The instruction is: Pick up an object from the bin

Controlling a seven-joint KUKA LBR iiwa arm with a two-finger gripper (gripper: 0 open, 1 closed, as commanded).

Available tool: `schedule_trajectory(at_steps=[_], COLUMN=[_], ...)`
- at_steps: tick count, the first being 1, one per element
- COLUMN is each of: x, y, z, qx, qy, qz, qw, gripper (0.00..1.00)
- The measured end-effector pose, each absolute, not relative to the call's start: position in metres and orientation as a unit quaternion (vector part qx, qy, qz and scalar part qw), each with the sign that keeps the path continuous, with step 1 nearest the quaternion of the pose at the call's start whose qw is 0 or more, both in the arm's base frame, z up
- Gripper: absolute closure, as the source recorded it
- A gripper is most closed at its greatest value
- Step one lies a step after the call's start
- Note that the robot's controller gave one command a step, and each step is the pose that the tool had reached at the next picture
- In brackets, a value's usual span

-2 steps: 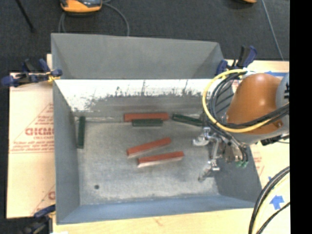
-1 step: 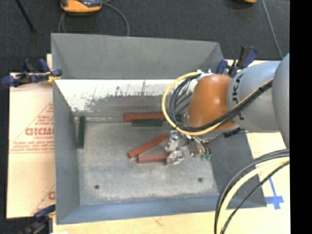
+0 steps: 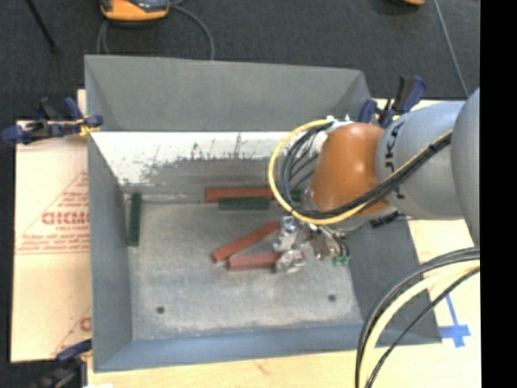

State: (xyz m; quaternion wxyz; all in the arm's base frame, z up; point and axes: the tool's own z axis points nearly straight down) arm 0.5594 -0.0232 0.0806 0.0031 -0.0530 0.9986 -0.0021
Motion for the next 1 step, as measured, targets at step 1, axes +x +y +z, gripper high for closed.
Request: schedule_trajectory(at_steps=[1], x=[0.5614], y=[-0.0164], z=[0.2716], qx=[-0.066], qy=[0.998], qz=[-0.001], qw=[0.001], gripper=[1.0])
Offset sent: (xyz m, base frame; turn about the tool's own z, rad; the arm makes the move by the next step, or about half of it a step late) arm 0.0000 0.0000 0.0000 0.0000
